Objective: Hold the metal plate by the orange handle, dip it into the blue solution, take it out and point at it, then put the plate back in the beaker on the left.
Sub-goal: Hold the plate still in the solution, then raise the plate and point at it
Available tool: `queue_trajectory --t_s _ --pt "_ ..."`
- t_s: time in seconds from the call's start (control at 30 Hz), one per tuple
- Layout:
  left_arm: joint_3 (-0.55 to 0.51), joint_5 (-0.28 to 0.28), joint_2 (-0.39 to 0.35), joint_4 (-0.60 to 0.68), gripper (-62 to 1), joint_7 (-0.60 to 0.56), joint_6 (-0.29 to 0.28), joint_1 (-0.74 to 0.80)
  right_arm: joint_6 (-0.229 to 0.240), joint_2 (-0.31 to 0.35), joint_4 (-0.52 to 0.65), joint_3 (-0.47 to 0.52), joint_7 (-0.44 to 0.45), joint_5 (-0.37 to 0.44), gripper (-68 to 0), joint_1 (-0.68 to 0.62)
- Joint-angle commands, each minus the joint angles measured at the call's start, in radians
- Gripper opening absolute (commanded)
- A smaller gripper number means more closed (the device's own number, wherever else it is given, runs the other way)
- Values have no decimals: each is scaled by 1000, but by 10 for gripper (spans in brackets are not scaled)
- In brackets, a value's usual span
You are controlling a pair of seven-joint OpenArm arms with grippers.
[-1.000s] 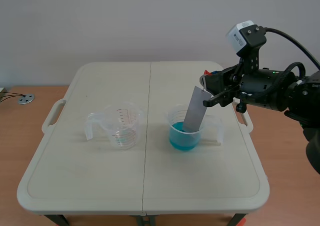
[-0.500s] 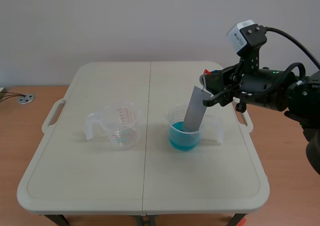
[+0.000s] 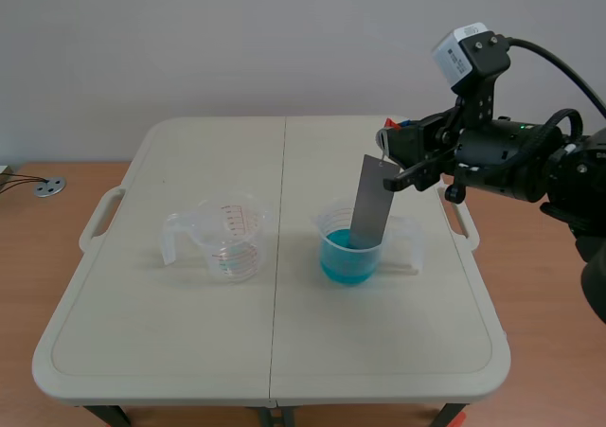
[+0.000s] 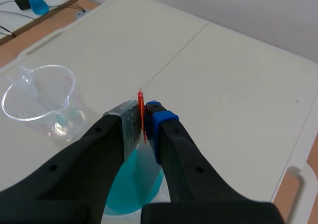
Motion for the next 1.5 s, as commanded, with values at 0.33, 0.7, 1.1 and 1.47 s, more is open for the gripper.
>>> queue_trajectory --t_s 0.33,0.7,1.1,1.47 --pt "0 -4 2 7 -593 -5 -2 7 8 2 91 -3 20 15 -661 16" --pt "0 -2 -2 7 -593 40 -2 -51 8 2 140 -3 5 36 -661 15" --pt "-18 2 -6 37 -593 64 0 -76 8 3 233 -30 -55 90 -661 12" --pt "-177 1 -6 218 -593 74 2 -84 8 3 322 -34 -71 102 -661 10"
